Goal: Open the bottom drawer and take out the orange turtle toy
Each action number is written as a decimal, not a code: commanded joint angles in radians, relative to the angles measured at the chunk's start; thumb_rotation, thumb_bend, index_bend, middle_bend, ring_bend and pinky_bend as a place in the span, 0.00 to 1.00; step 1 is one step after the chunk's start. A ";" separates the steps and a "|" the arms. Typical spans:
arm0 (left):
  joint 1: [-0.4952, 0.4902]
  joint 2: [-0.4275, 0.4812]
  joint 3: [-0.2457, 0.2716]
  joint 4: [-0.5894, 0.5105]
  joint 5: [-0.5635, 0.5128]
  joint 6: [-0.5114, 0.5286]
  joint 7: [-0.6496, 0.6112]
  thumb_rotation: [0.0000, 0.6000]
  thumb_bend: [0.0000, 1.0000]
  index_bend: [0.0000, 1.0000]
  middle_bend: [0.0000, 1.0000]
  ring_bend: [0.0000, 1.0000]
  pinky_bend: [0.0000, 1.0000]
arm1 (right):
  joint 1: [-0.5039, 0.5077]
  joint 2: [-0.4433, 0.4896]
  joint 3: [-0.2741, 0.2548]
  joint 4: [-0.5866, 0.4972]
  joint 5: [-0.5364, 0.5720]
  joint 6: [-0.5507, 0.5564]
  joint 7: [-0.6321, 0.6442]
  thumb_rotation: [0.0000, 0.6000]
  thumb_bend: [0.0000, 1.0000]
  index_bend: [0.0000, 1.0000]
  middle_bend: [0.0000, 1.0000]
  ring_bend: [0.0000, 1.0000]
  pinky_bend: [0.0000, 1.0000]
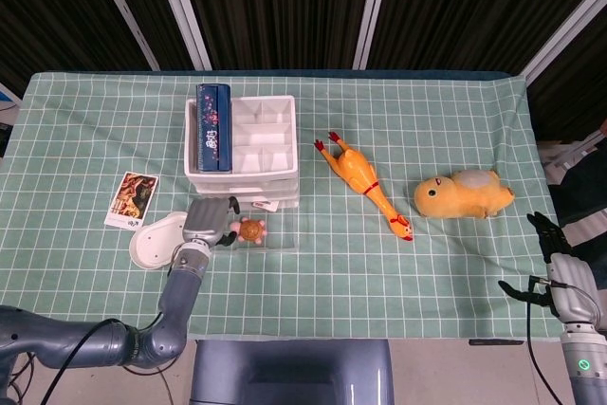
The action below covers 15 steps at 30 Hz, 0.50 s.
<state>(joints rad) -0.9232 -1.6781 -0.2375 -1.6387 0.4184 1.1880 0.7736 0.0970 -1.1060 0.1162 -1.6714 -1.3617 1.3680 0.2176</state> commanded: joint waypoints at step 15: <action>-0.001 -0.041 0.026 0.058 -0.018 0.016 0.044 1.00 0.28 0.42 1.00 1.00 1.00 | 0.000 0.002 0.001 -0.002 0.004 -0.003 0.004 1.00 0.05 0.00 0.00 0.00 0.18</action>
<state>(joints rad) -0.9272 -1.7168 -0.2145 -1.5828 0.3962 1.2017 0.8190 0.0970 -1.1044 0.1173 -1.6732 -1.3580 1.3651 0.2215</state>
